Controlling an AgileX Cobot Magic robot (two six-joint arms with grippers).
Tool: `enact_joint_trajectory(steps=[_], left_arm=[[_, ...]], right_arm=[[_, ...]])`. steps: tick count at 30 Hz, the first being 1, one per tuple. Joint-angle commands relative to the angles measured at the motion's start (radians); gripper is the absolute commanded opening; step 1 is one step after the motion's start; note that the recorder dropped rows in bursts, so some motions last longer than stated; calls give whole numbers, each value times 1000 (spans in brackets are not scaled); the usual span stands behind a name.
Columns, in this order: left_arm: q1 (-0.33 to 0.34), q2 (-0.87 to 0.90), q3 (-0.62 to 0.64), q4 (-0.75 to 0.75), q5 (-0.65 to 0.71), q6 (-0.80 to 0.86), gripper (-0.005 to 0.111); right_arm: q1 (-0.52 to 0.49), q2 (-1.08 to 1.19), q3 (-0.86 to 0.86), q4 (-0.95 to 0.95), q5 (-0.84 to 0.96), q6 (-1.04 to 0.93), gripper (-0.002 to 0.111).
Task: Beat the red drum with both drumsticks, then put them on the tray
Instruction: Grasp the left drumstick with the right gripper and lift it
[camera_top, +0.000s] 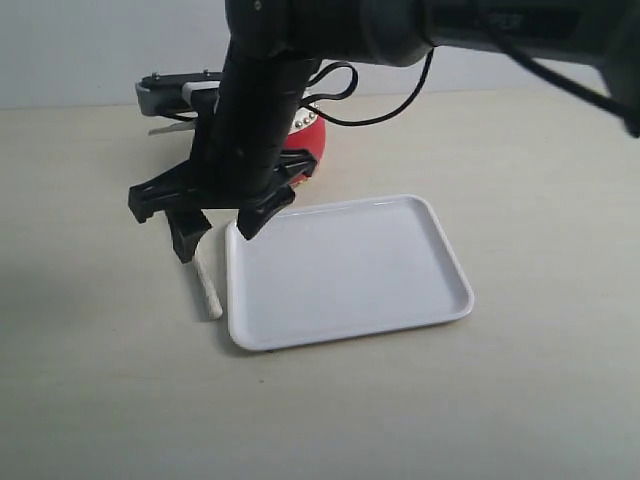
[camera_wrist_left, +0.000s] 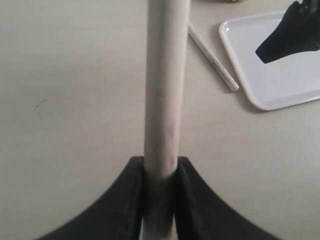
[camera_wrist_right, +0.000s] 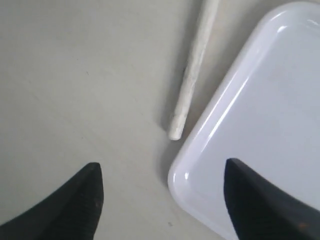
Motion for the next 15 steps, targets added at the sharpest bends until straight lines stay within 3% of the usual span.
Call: enact_joint_trajectory(steps=[1, 8, 15], left_arm=[[-2, -6, -6, 9, -5, -15, 0], [-2, -6, -6, 9, -10, -15, 0], [-2, -6, -6, 9, -4, -30, 0]], right_arm=[[33, 85, -136, -80, 95, 21, 65], [85, 198, -282, -158, 132, 17, 65], [85, 272, -320, -163, 116, 17, 60]])
